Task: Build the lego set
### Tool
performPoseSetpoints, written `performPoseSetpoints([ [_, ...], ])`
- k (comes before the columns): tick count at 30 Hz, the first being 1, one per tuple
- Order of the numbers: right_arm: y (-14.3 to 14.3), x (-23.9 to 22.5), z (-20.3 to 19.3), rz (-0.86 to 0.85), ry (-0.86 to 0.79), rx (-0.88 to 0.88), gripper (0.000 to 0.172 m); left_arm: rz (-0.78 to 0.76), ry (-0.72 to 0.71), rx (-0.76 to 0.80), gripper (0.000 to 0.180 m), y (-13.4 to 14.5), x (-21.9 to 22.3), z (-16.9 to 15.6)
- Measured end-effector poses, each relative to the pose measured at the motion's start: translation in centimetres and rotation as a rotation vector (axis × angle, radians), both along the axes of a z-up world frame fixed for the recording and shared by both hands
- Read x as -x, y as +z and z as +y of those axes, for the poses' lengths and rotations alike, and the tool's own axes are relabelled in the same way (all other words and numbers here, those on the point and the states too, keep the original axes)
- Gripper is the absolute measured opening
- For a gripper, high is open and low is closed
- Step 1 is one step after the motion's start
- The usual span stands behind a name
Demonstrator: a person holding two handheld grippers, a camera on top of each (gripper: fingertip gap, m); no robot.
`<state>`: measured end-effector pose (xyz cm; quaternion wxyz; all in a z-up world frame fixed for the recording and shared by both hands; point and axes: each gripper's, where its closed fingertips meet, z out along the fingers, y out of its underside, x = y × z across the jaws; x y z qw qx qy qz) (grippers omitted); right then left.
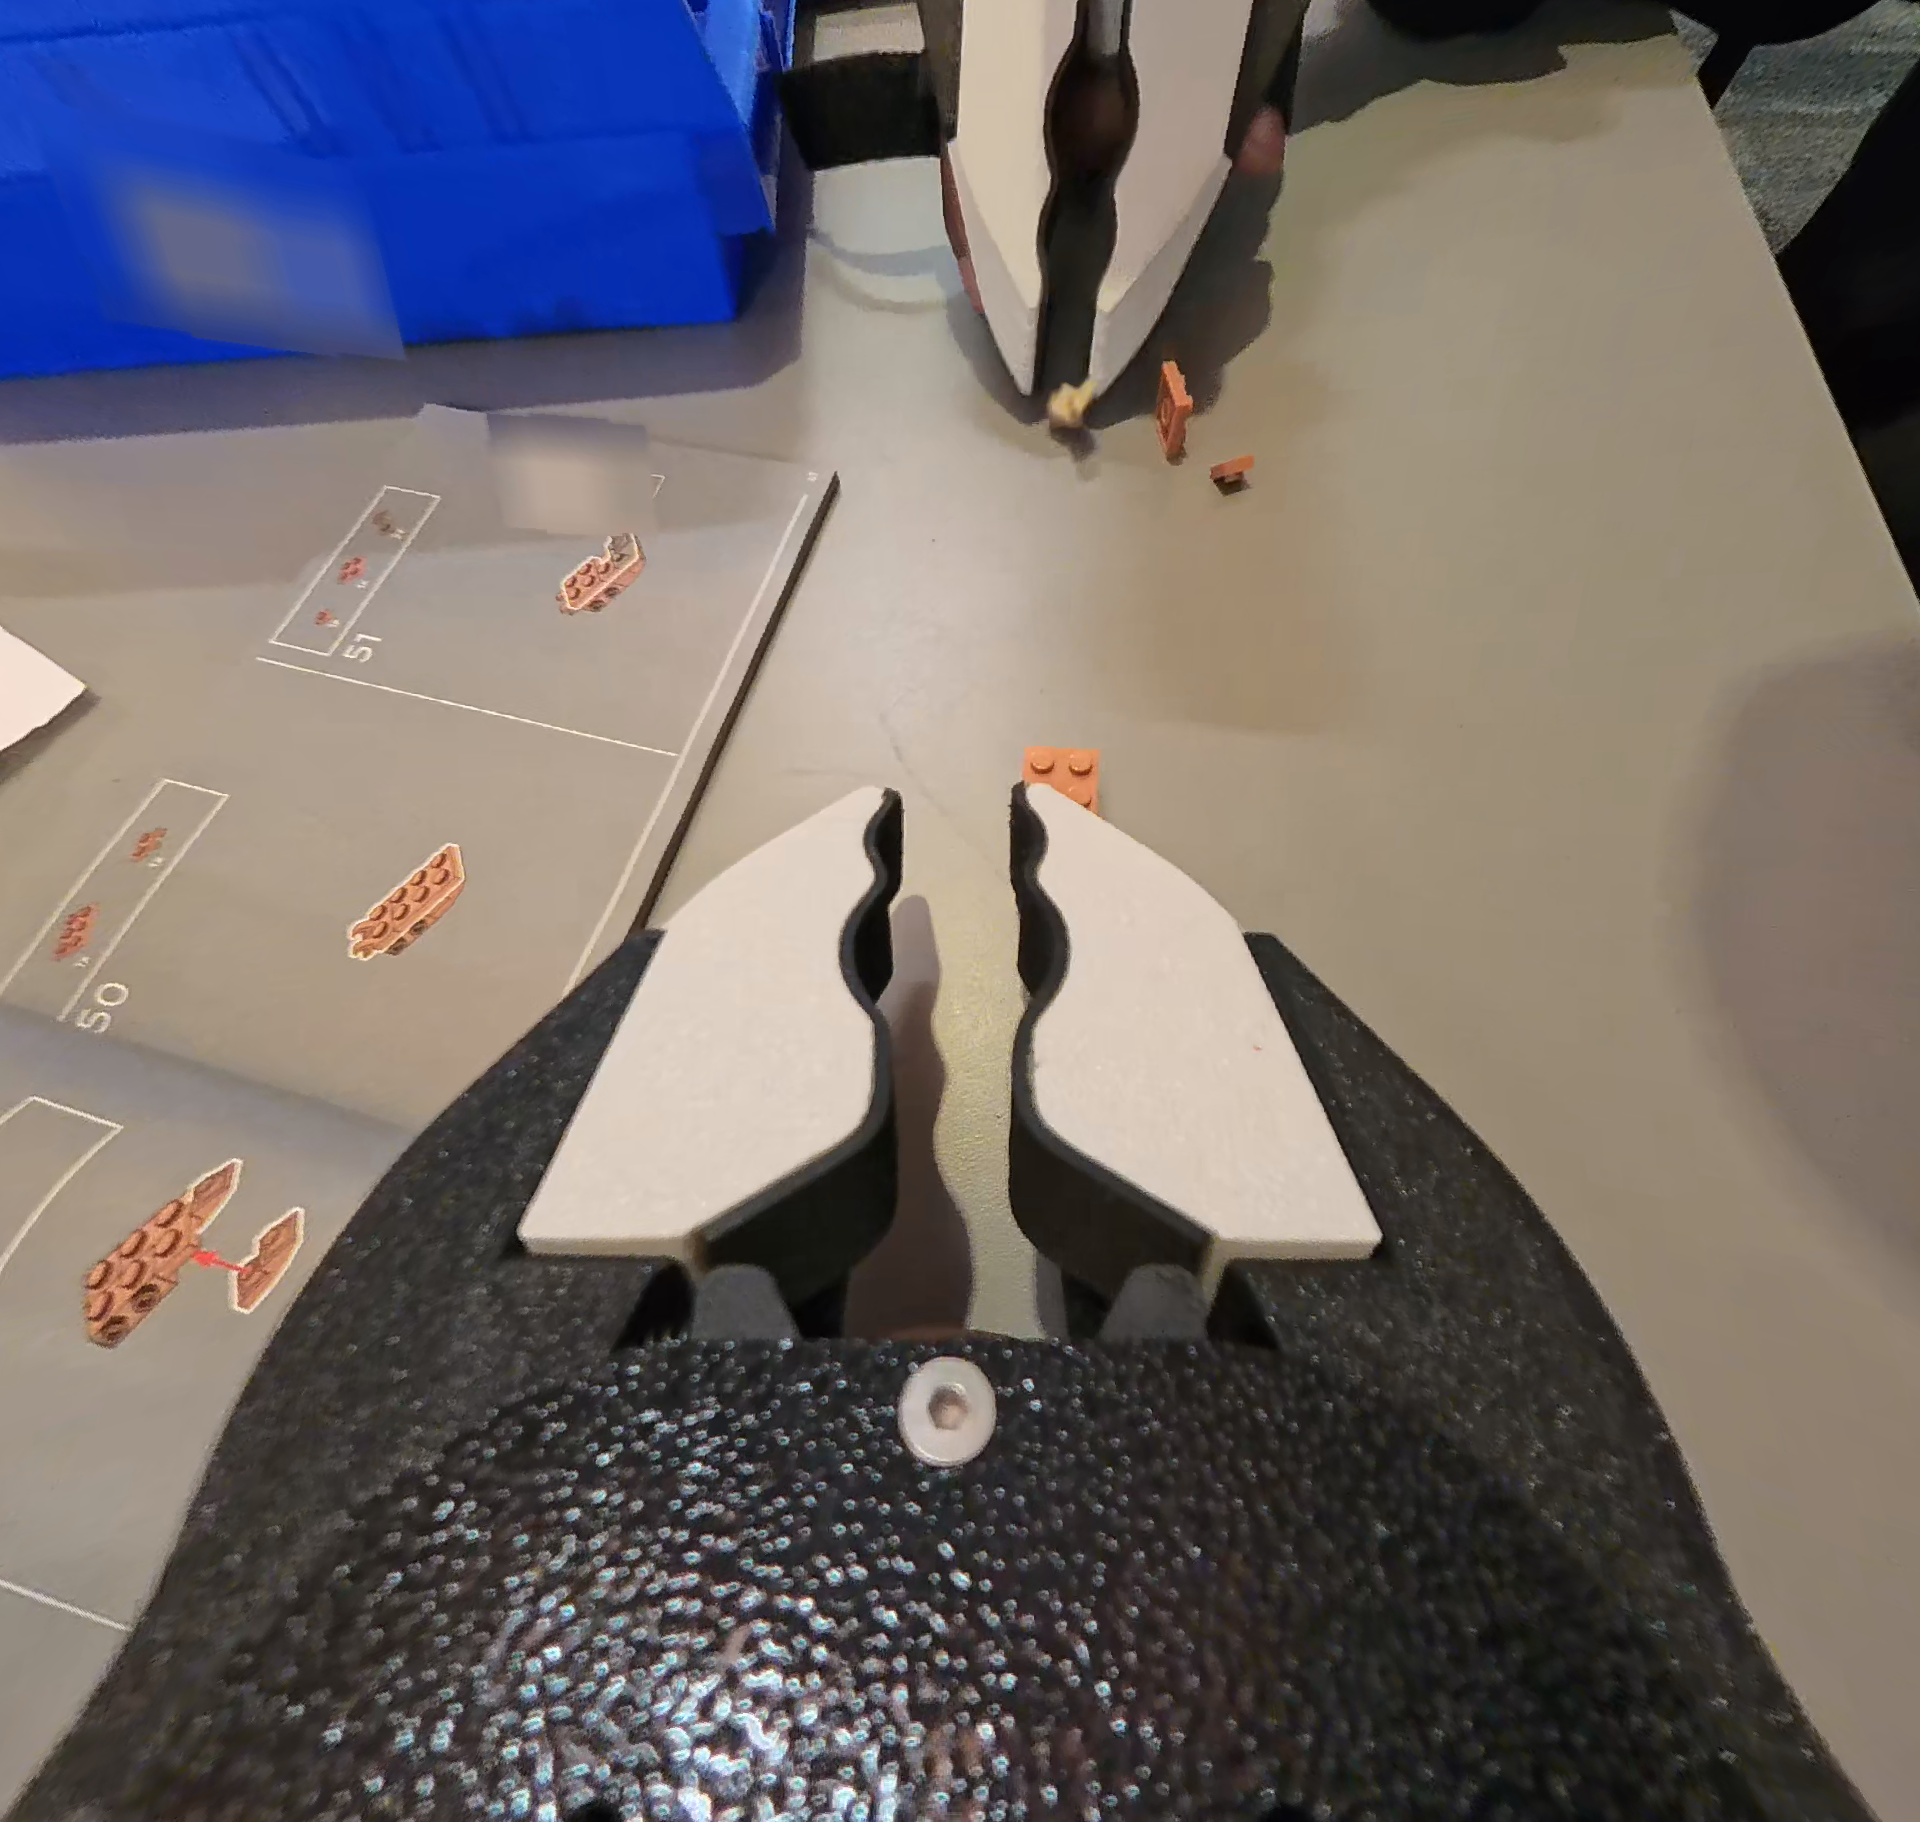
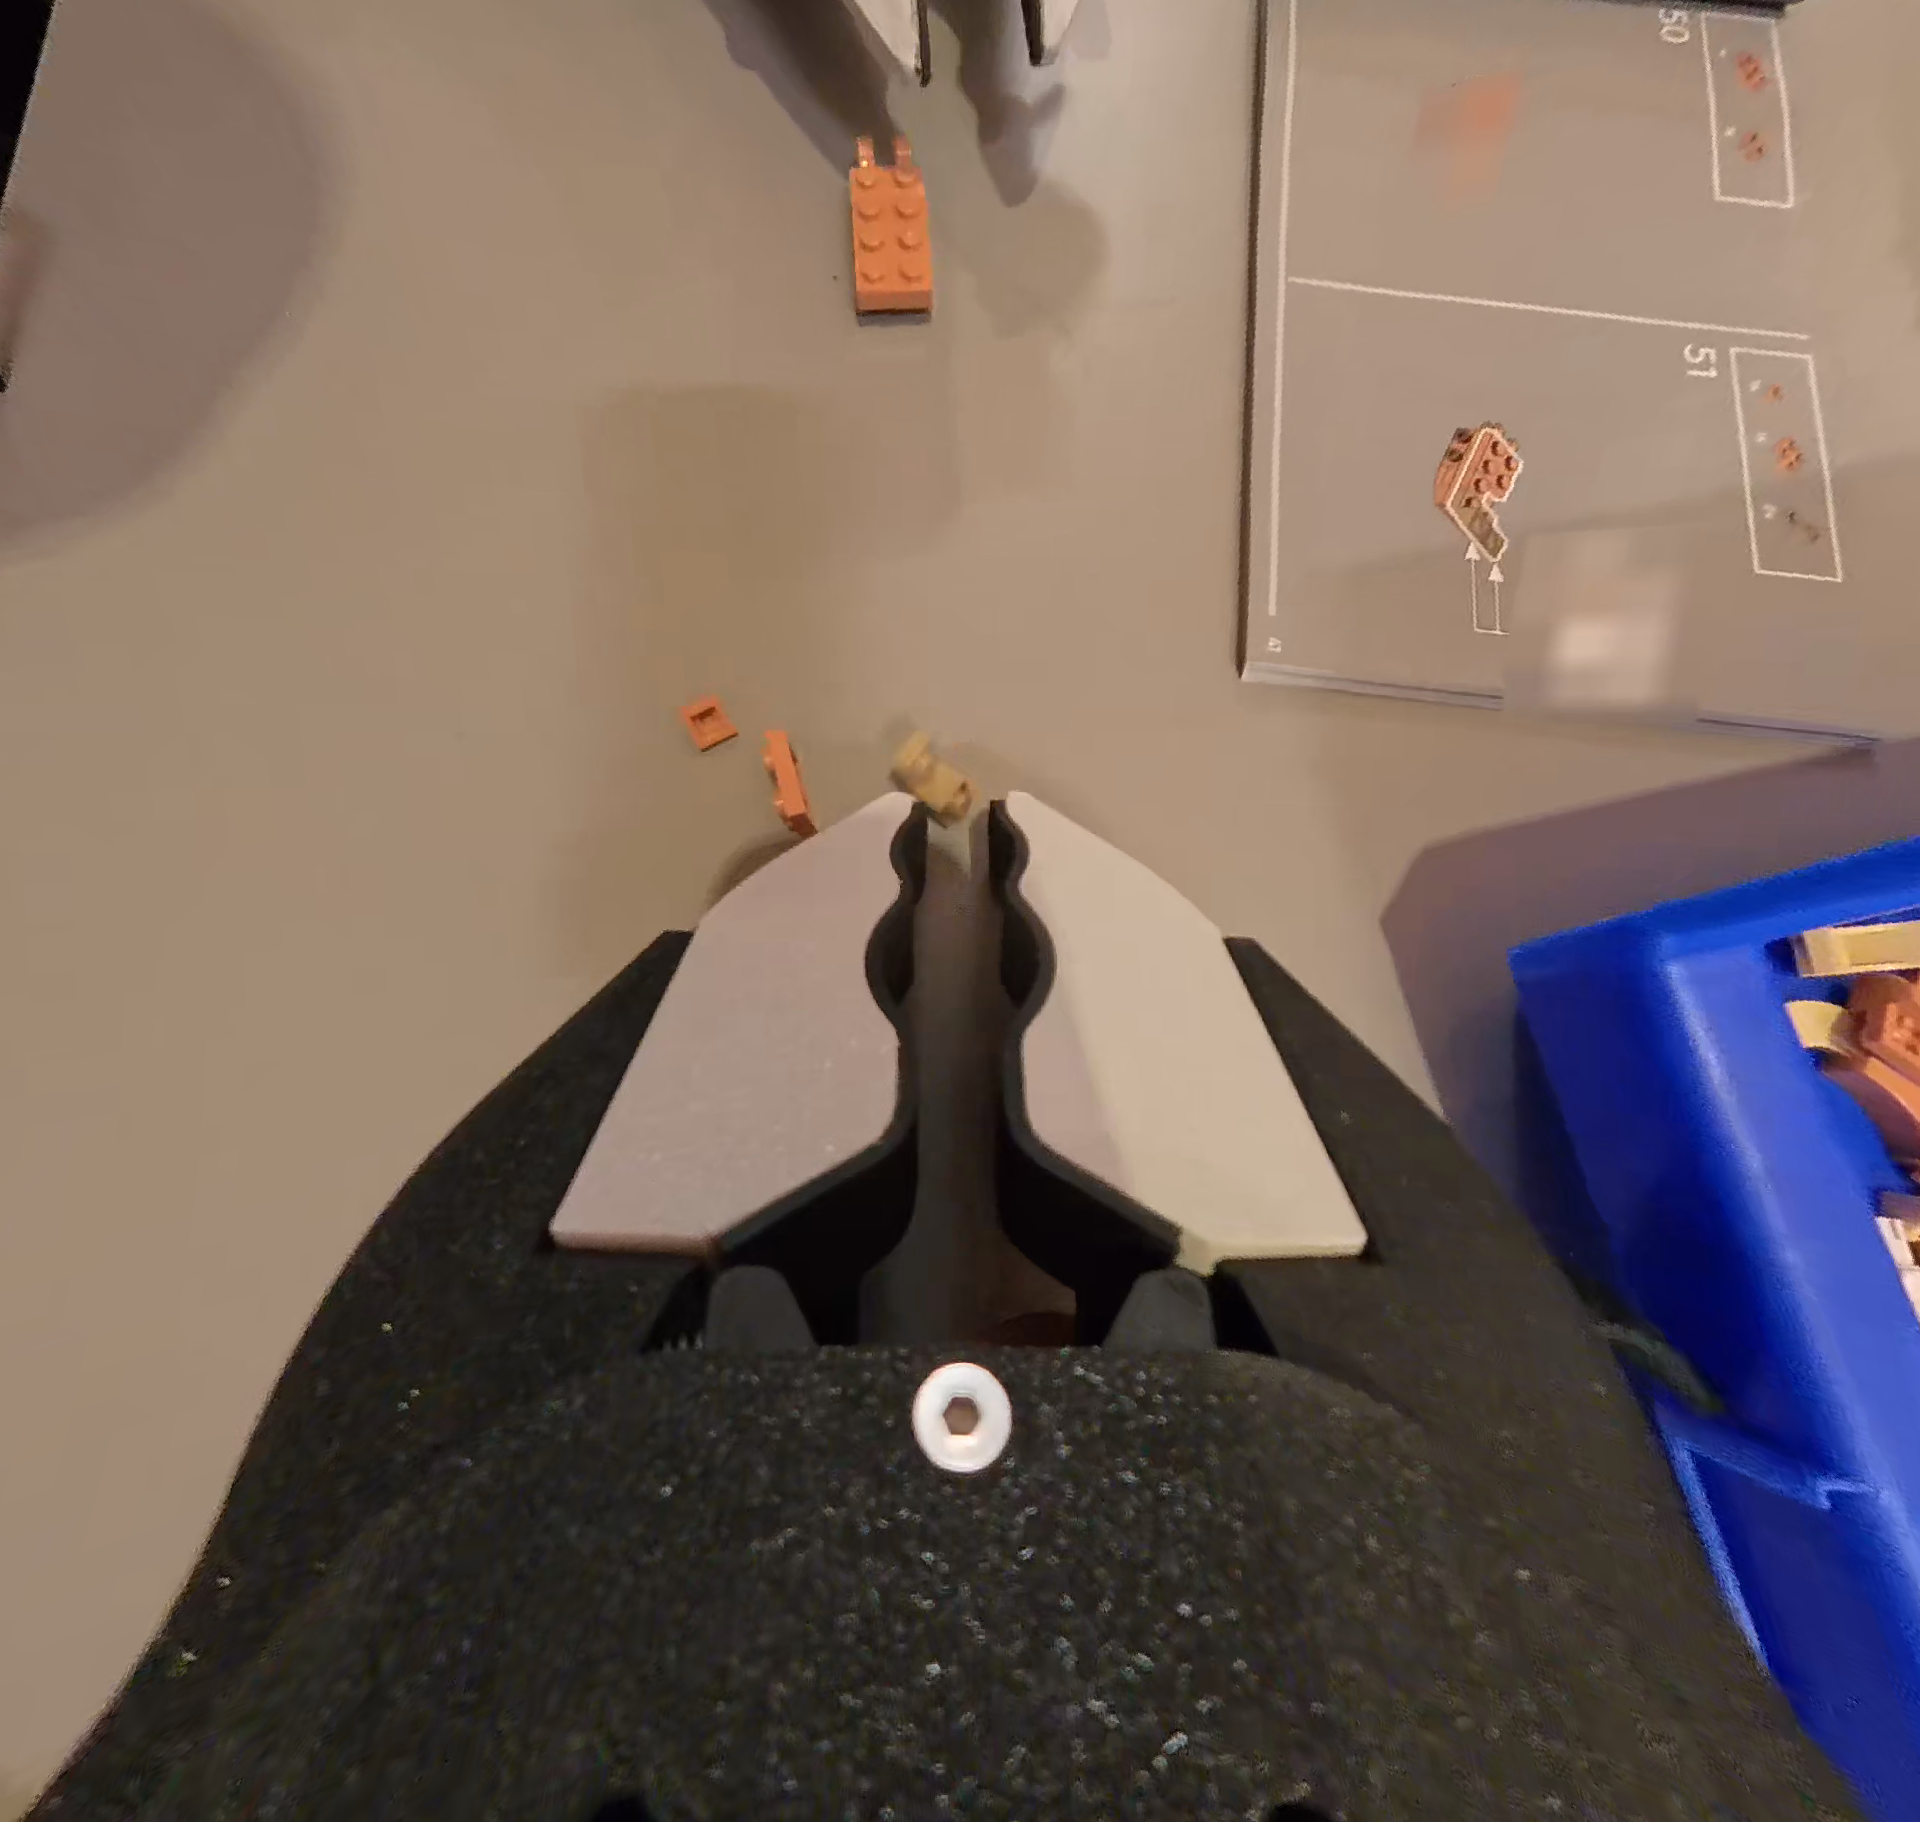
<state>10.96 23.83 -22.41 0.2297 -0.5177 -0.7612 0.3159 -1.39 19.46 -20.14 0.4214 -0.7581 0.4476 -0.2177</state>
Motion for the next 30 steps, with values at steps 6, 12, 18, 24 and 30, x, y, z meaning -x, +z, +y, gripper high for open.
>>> performPoseSetpoints([
  [6,0.6,0.0,-0.1,0.044,0.011,0.031,0.013,-0.02,0.001,-0.002,0.021,0.3,0.1,0.0],
  [12,1.2,-0.7,-1.2,0.094,0.101,0.032,0.016,-0.024,-0.004,-0.005,0.021,0.4,0.0,-0.1],
  [18,1.8,-1.5,-1.3,0.123,0.132,0.037,0.018,-0.034,-0.002,-0.015,0.021,0.6,0.1,-0.1],
  [24,0.9,-1.1,-2.8,0.077,0.168,-0.042,0.021,-0.027,-0.017,-0.019,0.021,0.5,0.0,-0.3],
  [30,-0.1,-0.9,-2.4,0.033,0.131,-0.08,0.014,0.048,-0.062,-0.009,0.026,-0.5,0.2,-1.0],
])
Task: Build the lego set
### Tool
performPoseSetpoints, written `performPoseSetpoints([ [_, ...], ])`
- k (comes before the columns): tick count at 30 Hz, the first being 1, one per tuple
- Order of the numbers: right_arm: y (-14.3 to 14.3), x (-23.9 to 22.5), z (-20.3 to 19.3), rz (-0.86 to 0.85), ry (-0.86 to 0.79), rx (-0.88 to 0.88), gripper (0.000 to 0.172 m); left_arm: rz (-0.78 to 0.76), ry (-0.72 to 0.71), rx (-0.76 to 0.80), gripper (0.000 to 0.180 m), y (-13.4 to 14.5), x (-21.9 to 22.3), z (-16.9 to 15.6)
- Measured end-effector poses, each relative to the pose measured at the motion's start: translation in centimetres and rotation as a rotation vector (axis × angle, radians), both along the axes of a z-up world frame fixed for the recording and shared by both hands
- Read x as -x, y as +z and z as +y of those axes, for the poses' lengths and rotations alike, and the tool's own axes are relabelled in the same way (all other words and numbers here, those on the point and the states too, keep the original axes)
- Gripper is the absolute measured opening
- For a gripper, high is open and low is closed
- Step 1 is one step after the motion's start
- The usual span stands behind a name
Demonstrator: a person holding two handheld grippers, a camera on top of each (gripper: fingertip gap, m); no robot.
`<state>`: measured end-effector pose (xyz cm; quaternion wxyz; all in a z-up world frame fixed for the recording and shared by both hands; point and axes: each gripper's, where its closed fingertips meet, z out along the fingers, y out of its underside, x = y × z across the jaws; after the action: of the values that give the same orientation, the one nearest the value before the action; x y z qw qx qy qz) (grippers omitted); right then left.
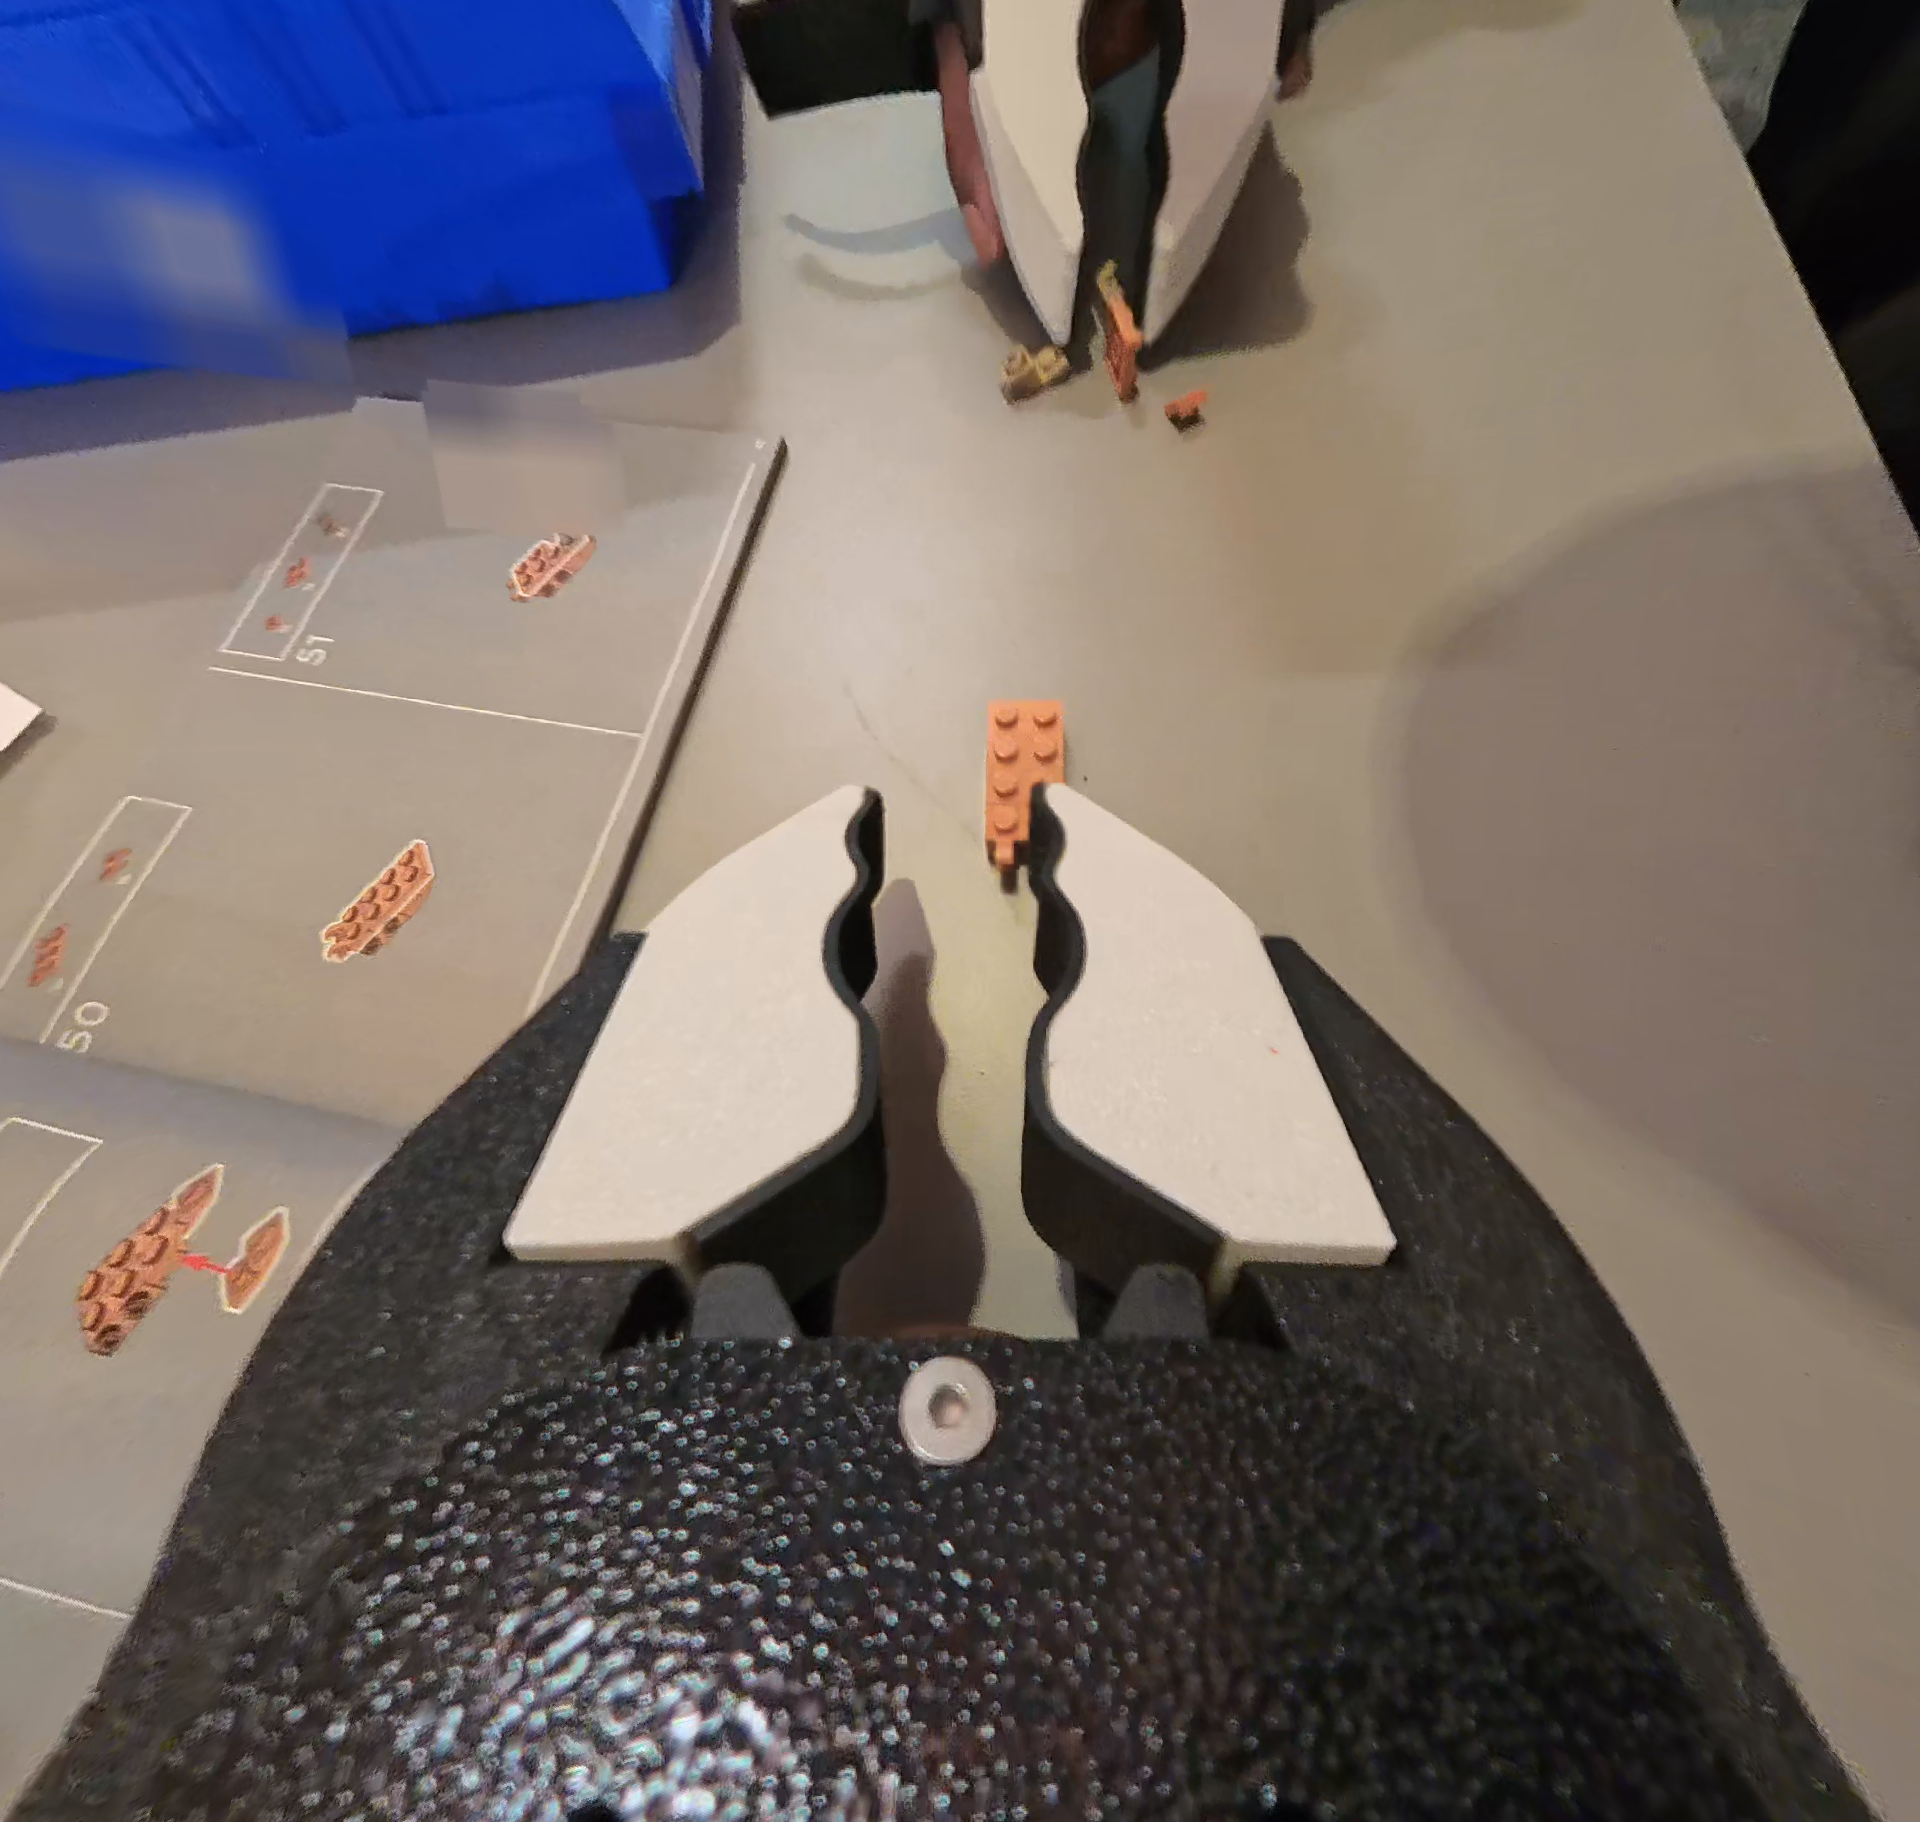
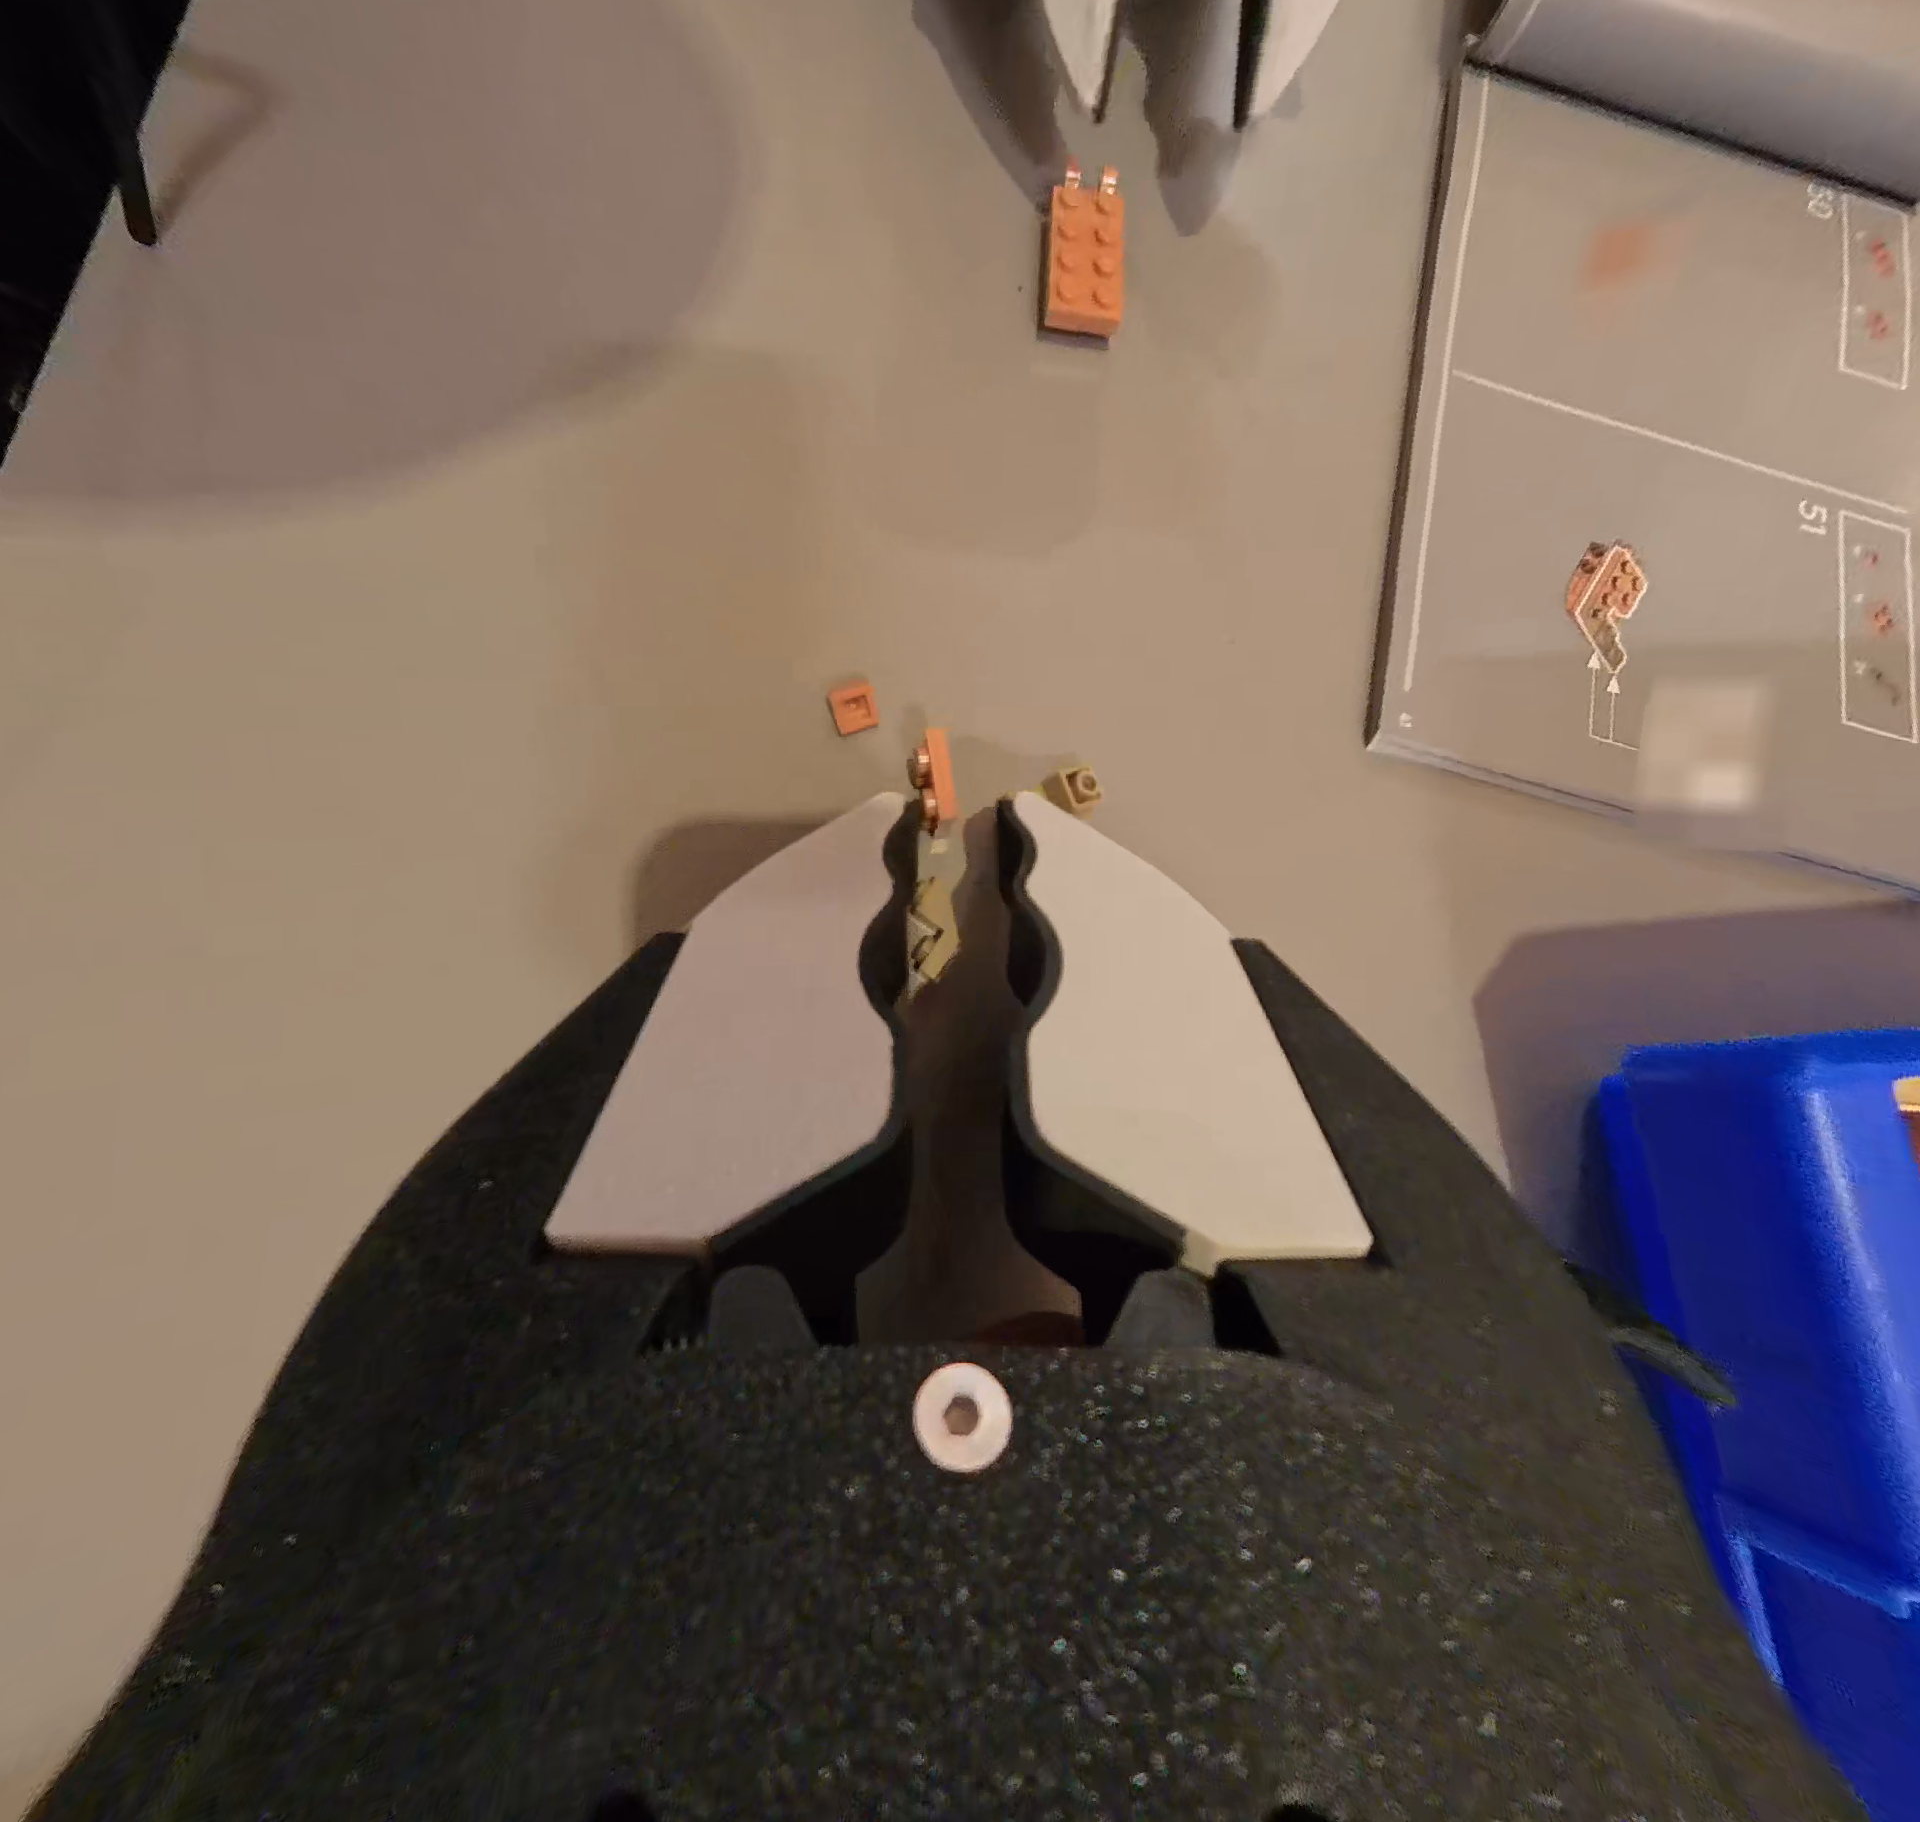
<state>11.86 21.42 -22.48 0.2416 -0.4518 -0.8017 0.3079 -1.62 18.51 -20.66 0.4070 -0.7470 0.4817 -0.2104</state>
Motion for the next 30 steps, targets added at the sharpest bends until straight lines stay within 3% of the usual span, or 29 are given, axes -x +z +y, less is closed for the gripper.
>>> performPoseSetpoints([
  [2,0.0,0.0,-0.1,0.0,0.001,-0.004,0.006,0.032,-0.022,0.004,0.027,-0.4,0.0,-0.3],
  [19,2.4,2.1,-1.3,0.08,-0.057,0.116,0.005,0.132,-0.06,-0.011,0.029,-1.7,-0.3,-0.9],
  [30,5.7,6.2,-2.5,0.118,-0.286,0.504,0.005,-0.071,-0.078,-0.234,0.029,3.6,-2.4,-1.0],
])
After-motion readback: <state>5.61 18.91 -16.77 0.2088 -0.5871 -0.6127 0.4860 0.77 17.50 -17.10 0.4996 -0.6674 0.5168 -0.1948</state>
